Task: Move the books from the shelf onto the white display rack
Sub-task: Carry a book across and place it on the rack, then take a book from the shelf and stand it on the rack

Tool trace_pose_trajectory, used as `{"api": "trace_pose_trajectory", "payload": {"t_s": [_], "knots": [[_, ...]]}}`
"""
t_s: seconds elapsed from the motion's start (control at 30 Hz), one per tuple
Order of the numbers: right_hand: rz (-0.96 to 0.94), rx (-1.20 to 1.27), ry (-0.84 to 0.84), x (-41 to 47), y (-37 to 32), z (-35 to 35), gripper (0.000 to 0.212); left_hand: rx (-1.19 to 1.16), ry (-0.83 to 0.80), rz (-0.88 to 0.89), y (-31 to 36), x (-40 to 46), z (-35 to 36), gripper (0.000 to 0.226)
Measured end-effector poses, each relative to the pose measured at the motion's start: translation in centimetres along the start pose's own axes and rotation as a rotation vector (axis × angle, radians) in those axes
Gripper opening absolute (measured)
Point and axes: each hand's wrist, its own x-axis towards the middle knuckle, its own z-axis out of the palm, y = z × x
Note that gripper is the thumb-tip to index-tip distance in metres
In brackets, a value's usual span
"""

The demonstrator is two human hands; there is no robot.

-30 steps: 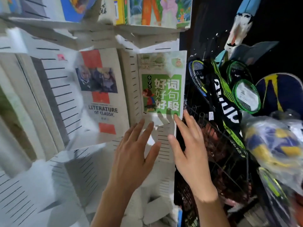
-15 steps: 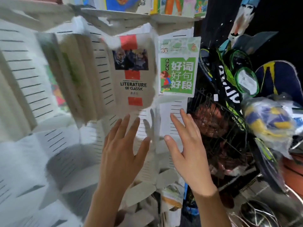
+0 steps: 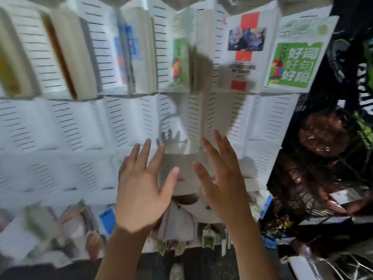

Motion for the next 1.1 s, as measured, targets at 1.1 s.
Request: {"api": "trace_pose_trajectory", "payload": {"t_s": [1.1], "knots": [[-0.611,0.231,-0.563,-13.7,-56.1,36.7,0.067,0.341,0.389,-0.814,-45.8,-32.9,-38.8,0.083]]}}
